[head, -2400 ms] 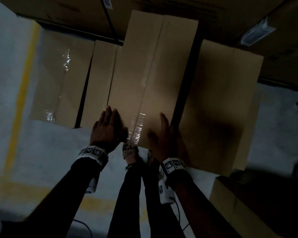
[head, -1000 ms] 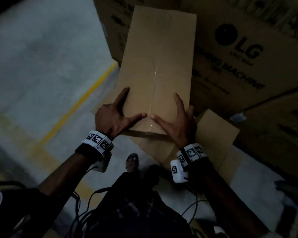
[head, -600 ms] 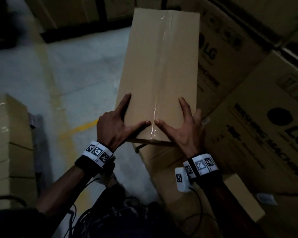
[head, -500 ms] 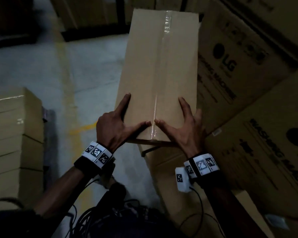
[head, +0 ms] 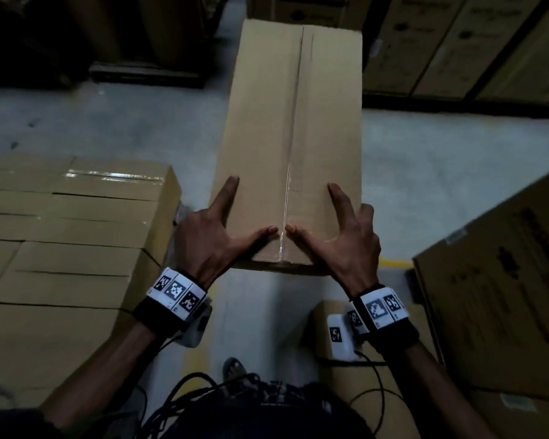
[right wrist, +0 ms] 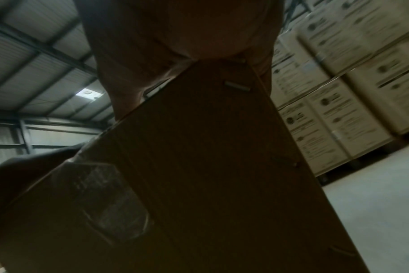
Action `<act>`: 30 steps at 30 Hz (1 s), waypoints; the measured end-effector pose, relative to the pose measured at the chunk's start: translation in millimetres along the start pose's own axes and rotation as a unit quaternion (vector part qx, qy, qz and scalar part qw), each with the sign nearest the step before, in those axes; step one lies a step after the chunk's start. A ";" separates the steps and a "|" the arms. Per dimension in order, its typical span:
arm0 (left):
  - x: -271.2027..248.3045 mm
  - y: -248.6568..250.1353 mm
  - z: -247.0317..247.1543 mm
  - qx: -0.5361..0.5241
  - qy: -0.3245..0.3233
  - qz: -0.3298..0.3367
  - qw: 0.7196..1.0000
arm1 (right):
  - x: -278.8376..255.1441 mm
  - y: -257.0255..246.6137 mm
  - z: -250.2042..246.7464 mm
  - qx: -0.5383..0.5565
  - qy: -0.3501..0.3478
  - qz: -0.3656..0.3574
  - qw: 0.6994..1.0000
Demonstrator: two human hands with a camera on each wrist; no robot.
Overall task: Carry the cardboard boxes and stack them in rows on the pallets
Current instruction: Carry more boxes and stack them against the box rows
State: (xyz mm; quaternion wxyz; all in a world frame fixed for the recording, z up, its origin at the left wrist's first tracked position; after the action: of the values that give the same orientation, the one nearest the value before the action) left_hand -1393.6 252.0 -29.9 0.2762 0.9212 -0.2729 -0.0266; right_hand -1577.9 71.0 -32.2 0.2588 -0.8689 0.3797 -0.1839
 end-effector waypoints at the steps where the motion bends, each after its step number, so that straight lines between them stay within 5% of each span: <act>1: 14.6 -6.7 -4.7 -0.002 0.008 -0.006 1.000 | 14.7 -8.2 8.4 0.001 -0.002 -0.006 1.000; 11: 204.4 -42.1 13.6 0.034 0.051 -0.078 0.995 | 222.2 -50.8 89.2 0.006 -0.027 -0.064 0.998; 20: 431.5 -18.2 49.1 0.068 0.062 -0.162 0.982 | 490.4 -75.3 149.0 0.017 -0.119 -0.148 0.982; 30: 620.5 -28.8 64.3 0.061 0.093 -0.246 0.963 | 712.1 -137.0 202.2 0.024 -0.168 -0.225 0.959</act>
State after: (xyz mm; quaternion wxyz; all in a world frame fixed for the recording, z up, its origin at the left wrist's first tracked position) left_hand -865.2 -80.6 -36.3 0.2287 0.9734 -0.0116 0.0085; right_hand -937.6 -324.9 -25.2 0.2919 -0.9437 0.1209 -0.0981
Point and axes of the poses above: each hand's wrist, its own x-axis towards the middle knuckle, its own z-axis out of the palm, y = z × x, the point moved 9 cm from there along x, towards the middle knuckle, and after that the axes turned 7 degrees about -z, right-handed, at the moved point
